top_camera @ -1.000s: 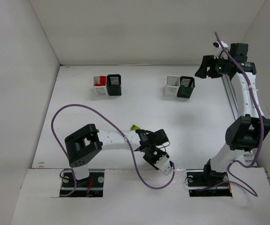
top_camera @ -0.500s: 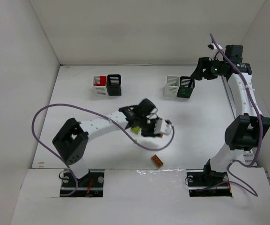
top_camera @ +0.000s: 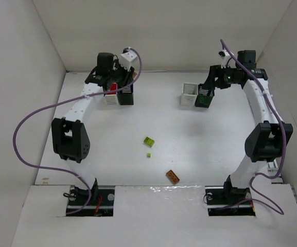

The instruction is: Sort the legos into containers by color

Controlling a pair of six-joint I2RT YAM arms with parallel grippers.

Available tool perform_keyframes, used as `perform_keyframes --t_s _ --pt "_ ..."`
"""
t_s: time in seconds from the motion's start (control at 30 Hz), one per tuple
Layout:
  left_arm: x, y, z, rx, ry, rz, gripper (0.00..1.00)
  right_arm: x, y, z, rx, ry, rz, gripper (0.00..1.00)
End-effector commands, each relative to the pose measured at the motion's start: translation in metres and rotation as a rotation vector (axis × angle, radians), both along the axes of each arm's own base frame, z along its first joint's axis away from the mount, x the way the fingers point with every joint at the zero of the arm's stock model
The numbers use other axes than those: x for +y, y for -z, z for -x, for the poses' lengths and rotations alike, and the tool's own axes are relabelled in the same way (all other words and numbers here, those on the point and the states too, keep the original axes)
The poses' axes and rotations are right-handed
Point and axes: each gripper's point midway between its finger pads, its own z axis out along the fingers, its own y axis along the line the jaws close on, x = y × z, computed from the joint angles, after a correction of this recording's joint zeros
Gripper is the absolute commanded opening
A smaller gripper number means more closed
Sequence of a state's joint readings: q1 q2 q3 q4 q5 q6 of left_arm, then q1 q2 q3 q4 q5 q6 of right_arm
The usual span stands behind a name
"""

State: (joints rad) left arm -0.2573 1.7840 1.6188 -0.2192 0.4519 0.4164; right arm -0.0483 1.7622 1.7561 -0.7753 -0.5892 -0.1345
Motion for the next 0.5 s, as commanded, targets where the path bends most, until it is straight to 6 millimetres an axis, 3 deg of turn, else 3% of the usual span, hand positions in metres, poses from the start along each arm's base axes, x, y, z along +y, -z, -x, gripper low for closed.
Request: perform_keyframes --t_s 0.0,0.03,0.23,0.3,0.47 --pt "0.014 -0.014 -0.023 0.023 -0.107 0.065 0.16 0.01 -0.017 -0.008 -0.068 -0.035 -0.003 0.75" --pt "0.021 -0.003 -0.03 0.048 -0.13 0.053 0.16 0.01 -0.017 -0.008 -0.068 -0.035 -0.003 0.75" --pt "0.028 0.009 -0.047 0.072 -0.155 0.054 0.16 0.008 -0.011 -0.009 -0.049 -0.029 0.003 0.75" --pt "0.033 0.024 -0.051 0.106 -0.171 0.054 0.16 0.007 -0.01 -0.009 -0.049 -0.022 0.009 0.75" --pt "0.045 0.031 -0.058 0.12 -0.206 0.055 0.17 0.007 -0.01 -0.009 -0.054 -0.027 0.015 0.75"
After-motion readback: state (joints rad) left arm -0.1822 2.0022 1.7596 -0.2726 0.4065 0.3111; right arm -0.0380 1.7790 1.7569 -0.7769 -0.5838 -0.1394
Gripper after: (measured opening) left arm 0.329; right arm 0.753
